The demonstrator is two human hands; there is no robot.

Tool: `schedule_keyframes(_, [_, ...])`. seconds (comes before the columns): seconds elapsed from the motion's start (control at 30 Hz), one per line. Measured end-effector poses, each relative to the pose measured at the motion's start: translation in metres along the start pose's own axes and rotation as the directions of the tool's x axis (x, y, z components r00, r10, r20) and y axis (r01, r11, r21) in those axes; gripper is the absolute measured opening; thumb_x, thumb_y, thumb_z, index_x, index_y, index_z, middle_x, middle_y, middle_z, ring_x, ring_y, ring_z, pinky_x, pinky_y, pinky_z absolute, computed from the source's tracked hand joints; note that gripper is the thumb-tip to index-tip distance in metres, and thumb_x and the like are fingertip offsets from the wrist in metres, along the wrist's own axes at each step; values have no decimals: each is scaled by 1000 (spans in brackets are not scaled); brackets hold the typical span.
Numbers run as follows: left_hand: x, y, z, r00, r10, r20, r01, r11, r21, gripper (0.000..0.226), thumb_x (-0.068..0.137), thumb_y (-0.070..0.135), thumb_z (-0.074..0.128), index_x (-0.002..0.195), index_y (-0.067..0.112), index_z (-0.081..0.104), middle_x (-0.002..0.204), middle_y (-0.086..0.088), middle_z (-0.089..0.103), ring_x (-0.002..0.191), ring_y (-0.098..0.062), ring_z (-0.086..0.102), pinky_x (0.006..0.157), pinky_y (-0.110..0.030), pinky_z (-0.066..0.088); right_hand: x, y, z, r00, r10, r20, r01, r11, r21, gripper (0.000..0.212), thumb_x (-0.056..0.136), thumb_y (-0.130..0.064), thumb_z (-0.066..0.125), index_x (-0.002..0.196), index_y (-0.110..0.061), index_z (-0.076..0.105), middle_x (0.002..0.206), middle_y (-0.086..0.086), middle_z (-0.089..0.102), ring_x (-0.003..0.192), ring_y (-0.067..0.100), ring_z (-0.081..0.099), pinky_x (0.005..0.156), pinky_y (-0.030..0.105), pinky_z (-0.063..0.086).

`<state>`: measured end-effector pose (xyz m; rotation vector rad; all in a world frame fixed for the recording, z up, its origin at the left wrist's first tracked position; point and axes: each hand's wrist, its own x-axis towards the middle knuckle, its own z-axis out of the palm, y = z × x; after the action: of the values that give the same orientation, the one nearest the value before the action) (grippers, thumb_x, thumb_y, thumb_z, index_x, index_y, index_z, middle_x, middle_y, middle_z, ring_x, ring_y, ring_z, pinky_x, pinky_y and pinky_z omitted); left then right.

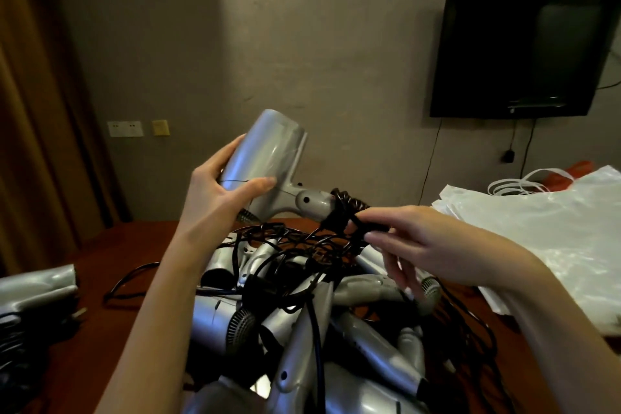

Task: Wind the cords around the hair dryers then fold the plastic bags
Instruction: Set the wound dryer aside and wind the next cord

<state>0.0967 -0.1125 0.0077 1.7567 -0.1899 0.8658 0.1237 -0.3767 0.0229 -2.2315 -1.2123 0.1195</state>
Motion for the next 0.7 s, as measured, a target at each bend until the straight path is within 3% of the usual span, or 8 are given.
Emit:
schedule_keyframes(0.07, [0, -2, 3, 998, -13, -63, 12, 1000, -15, 89, 53, 55, 74, 136, 35, 49, 117, 22, 57, 109, -6, 60, 82, -27, 56, 4, -2, 4, 989, -45, -139, 38, 998, -53, 13, 101, -25, 43, 101, -23, 55, 53, 5, 60, 37, 7, 49, 48, 12, 37])
schedule_keyframes(0.2, [-1, -2, 20, 983, -84, -165, 66, 991, -114, 91, 57, 55, 72, 140, 25, 51, 123, 2, 63, 110, -16, 64, 88, -44, 57, 23, 7, 19, 941, -110, -319, 118, 993, 4, 19, 100, -25, 45, 109, -17, 61, 50, -16, 50, 45, 4, 44, 49, 13, 31])
schedule_keyframes(0.27, [-1, -2, 28, 977, -127, -174, 103, 985, -140, 94, 55, 56, 73, 140, 23, 51, 124, 0, 63, 109, -17, 64, 91, -46, 56, 28, 15, 23, 941, -102, -322, 136, 987, 84, 17, 100, -21, 45, 105, -22, 62, 51, -15, 47, 46, 3, 41, 49, 13, 30])
schedule_keyframes(0.37, [-1, -5, 37, 960, -241, -144, 206, 953, -223, 90, 53, 54, 74, 133, 18, 57, 116, -4, 67, 103, -21, 67, 89, -45, 56, 32, 24, 27, 936, -87, -340, 165, 964, 209, 37, 101, -19, 45, 76, -43, 59, 49, -10, 44, 44, 3, 37, 48, 15, 30])
schedule_keyframes(0.43, [0, -7, 42, 946, -313, -84, 276, 914, -297, 68, 58, 47, 76, 117, 17, 65, 99, -3, 71, 89, -23, 68, 76, -41, 55, 33, 28, 30, 944, -31, -329, 128, 952, 277, 40, 100, -26, 45, 66, -38, 63, 44, -7, 41, 40, 6, 33, 45, 15, 29])
schedule_keyframes(0.5, [1, -8, 44, 934, -356, -29, 323, 878, -353, 47, 66, 40, 73, 106, 17, 67, 89, -5, 71, 79, -22, 67, 63, -34, 54, 33, 31, 28, 947, 69, -314, 35, 949, 314, 45, 94, -43, 48, 61, -20, 68, 39, -7, 37, 36, 8, 29, 42, 15, 27])
schedule_keyframes(0.6, [1, -10, 43, 914, -403, 51, 388, 828, -405, 57, 69, 42, 69, 114, 7, 65, 96, -16, 69, 73, -22, 68, 55, -31, 53, 33, 43, 20, 923, 235, -306, -141, 943, 301, 66, 72, -70, 50, 41, -12, 55, 37, -2, 34, 36, 13, 27, 42, 16, 27])
schedule_keyframes(0.7, [1, -11, 41, 885, -440, 151, 460, 779, -427, 60, 69, 43, 67, 114, 2, 65, 96, -19, 68, 73, -24, 67, 57, -30, 54, 24, 55, 11, 982, 166, -92, -104, 876, 471, 52, 73, -63, 67, 49, -18, 57, 49, 0, 33, 43, 11, 27, 45, 18, 25])
